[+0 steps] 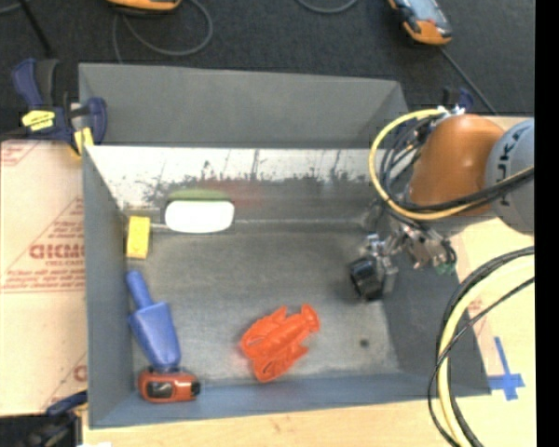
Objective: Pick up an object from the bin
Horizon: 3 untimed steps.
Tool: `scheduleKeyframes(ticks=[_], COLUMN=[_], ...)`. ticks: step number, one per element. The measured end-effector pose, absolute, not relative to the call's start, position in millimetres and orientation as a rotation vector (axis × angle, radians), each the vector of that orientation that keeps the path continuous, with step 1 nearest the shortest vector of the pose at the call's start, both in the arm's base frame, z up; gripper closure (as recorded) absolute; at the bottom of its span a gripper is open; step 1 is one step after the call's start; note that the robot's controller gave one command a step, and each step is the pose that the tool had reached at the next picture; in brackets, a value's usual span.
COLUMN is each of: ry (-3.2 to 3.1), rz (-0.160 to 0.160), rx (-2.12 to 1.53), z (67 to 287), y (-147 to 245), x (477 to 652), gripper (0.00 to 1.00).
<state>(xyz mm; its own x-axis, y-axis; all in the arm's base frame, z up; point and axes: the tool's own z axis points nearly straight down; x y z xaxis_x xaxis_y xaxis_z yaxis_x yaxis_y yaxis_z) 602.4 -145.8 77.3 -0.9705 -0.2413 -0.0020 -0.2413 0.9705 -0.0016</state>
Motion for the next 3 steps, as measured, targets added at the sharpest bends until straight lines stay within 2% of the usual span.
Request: scheduleKeyframes(ticks=[1,2,3], ry=[3.115,3.09,3.074], rz=[-0.002,-0.003,-0.004], rx=[-0.385,-0.565,-0.617], z=[77,74,72], y=[-146,-149,-132], x=[601.0,561.5,550.4], gripper=[1.0,1.0,1.0])
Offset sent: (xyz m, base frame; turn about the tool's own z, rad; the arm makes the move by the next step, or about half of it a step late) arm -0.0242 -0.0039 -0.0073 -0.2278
